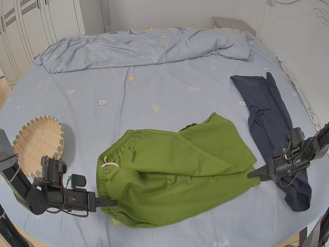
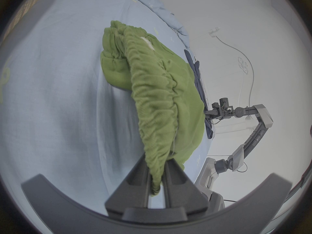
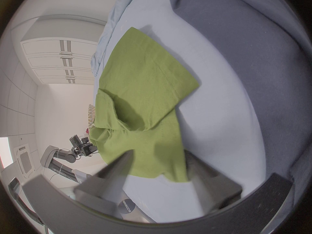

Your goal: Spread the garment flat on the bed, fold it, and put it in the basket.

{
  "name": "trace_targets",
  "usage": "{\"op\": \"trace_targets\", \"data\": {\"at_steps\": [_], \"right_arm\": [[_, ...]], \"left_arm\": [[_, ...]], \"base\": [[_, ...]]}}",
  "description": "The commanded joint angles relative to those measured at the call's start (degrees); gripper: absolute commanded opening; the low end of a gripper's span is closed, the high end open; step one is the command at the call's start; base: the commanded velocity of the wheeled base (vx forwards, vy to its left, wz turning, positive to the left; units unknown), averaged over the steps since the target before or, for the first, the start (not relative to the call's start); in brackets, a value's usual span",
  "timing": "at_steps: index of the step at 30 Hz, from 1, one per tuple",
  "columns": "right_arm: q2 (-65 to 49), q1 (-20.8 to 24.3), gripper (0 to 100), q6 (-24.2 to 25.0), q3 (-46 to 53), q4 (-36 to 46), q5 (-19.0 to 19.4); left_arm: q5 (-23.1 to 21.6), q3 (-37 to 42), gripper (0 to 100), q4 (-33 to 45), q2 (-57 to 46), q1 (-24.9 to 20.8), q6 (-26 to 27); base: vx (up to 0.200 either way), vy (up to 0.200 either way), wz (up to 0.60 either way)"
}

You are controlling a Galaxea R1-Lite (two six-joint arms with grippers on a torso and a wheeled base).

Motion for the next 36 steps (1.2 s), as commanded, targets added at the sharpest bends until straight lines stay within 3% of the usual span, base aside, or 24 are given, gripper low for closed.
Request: {"op": "trace_targets", "data": {"at_steps": [1,8,17,25,26,36], "right_arm": [[0.76,-0.35,0,-0.14,0.00,0.02,0.07],[1.73,-2.63,0,-1.11,0.00,-0.42,-0.55],[-3.28,0.18,0,-0.58,1.84,0.37,-0.81],[-3.46,0.09,0,-0.58,1.93,0.81,-0.81],[-3.54,0.00,0,-0.58,1.93,0.81,-0.81],[-6.18,0.62,0,-0.58,4.57,1.25,-0.81]], "left_arm": [[-0.03,0.02,0,-0.11,0.08,-0.01,-0.04],[0.06,-0.07,0,-0.02,0.43,0.25,-0.04],[0.06,0.46,0,0.15,-1.77,1.13,-0.92],[0.06,1.60,0,0.15,-1.41,0.52,-0.30],[0.06,1.60,100,0.15,-1.41,0.52,-0.30],[0.06,3.36,100,0.86,-4.84,2.27,-0.39]], "base": [[0.000,0.000,0.00],[0.000,0.000,0.00],[0.000,0.000,0.00],[0.000,0.000,0.00],[0.000,0.000,0.00],[0.000,0.000,0.00]]}}
